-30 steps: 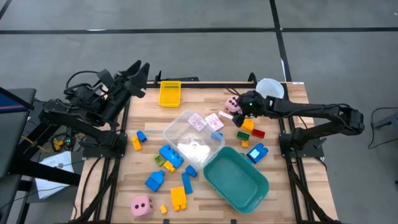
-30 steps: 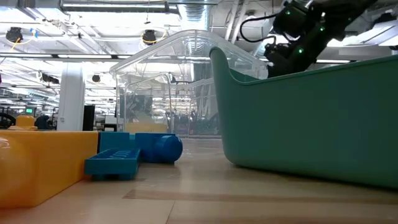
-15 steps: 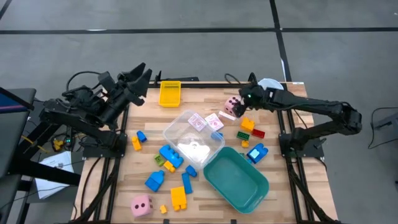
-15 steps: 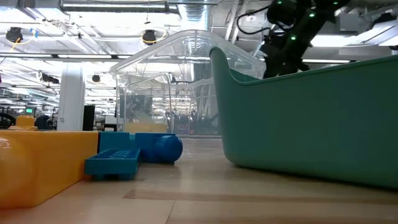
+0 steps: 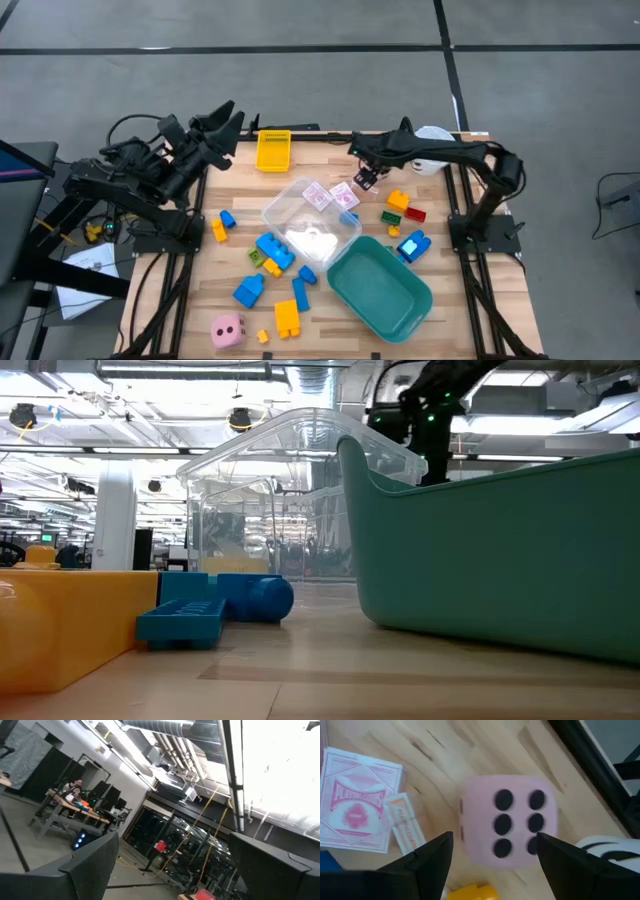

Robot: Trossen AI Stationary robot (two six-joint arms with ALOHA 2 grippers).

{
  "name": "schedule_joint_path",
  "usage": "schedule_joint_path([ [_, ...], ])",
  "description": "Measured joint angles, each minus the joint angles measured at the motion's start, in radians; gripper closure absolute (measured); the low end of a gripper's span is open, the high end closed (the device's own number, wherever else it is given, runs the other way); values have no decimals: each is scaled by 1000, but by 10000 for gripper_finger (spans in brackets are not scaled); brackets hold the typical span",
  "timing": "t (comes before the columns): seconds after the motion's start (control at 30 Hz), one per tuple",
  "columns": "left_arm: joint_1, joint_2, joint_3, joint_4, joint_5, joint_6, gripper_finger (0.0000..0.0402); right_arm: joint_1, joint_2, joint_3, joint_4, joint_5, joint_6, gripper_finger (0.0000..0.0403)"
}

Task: Pick & Place Toys
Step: Put the pink die into the green bin

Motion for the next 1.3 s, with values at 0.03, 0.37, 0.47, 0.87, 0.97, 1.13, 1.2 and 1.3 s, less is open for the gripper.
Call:
schedule_joint_path([
  [0.03,0,0,0,0,6,0,28,5,15,8,-10,3,0,126],
  [0.37,1,-1,0,0,6,3,27,26,103,26,-29,55,34,126],
  [0.47,1,-1,0,1,6,3,27,25,103,26,-23,76,34,126],
  [0.87,1,-1,0,0,6,3,28,29,82,38,-3,127,-7,127],
  [0.97,1,-1,0,0,7,3,27,29,112,38,3,123,-38,127],
  [1.13,1,-1,0,0,7,3,27,23,155,40,-4,141,-54,127],
  [1.2,1,-1,0,0,7,3,27,23,172,43,-4,151,-55,127],
  [1.3,1,-1,0,1,7,1,27,21,179,43,-6,152,-57,136],
])
